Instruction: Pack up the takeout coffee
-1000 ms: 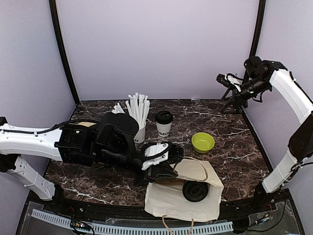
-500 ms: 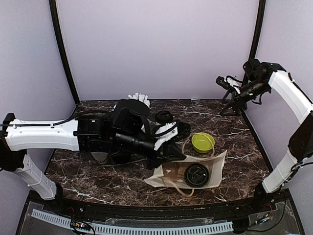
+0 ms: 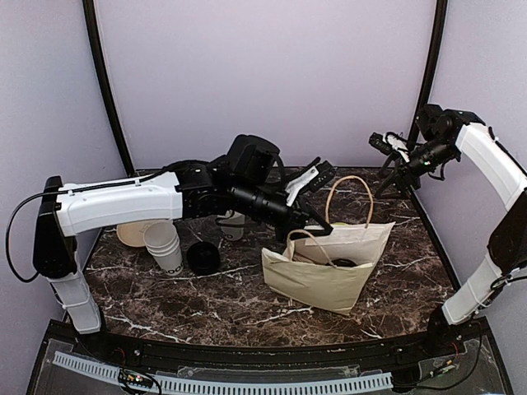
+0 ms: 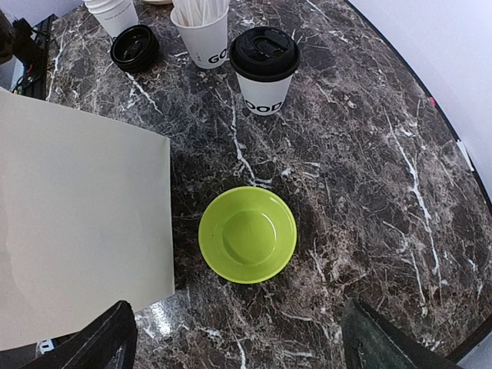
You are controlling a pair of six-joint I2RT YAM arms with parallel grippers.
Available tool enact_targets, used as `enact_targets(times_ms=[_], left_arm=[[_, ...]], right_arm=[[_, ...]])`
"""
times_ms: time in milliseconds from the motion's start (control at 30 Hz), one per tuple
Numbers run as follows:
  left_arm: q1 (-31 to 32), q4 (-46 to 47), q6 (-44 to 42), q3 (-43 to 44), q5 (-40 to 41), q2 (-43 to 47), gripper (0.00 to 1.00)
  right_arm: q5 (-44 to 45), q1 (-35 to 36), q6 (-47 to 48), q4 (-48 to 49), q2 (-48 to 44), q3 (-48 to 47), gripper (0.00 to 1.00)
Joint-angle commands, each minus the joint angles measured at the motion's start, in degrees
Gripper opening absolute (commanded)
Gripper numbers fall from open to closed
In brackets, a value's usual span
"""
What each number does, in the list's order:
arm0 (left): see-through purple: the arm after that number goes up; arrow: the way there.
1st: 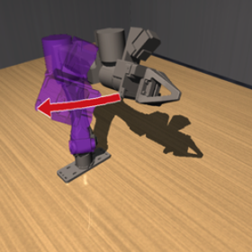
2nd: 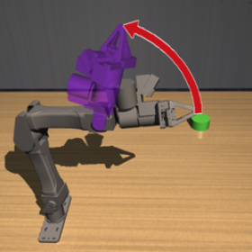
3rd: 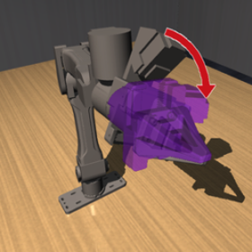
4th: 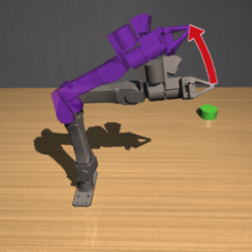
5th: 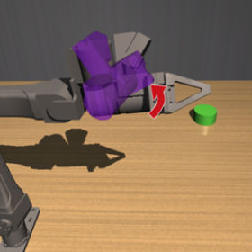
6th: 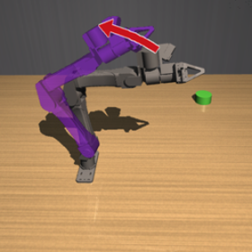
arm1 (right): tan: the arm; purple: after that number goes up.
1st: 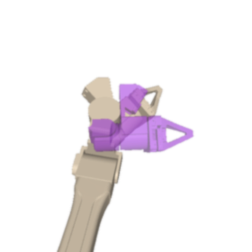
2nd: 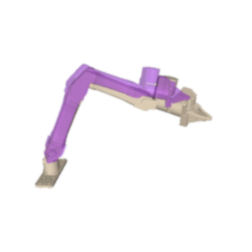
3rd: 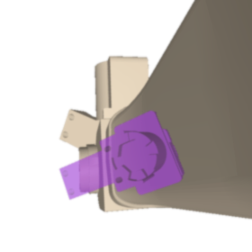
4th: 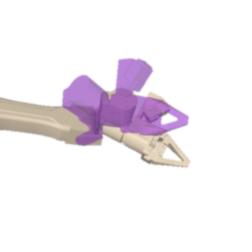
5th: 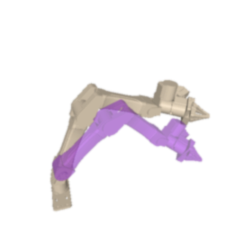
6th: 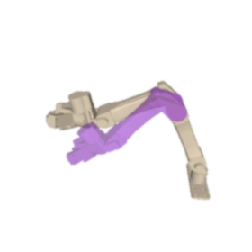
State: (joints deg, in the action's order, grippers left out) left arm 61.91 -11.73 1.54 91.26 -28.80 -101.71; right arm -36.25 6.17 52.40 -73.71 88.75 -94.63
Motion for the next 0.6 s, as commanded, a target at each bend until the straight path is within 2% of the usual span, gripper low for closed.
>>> enact_targets(times_ms=[0,367,433,500,567], left_arm=[[-2.2,-5.1,5.6,5.3,-8.0,-3.9,0.04],[-6.9,-4.7,12.8,10.3,-6.3,-7.8,0.05],[-7.8,-4.3,14.0,10.3,-6.8,-8.0,0.10],[-8.3,-4.5,13.3,10.3,-7.6,-7.7,0.27],[-8.3,-5.7,10.9,10.8,-6.8,-6.9,0.39]], right_arm=[[-1.4,-1.3,1.0,0.2,-1.5,0.3,0.93],[-1.5,-3.2,-0.8,2.1,-1.2,0.7,0.93],[-1.5,-3.3,-1.1,2.3,-0.8,0.5,0.93],[-1.5,-3.4,-1.4,2.2,-0.3,0.0,0.93],[-1.5,-3.4,-1.7,2.2,0.0,-0.5,0.93]])
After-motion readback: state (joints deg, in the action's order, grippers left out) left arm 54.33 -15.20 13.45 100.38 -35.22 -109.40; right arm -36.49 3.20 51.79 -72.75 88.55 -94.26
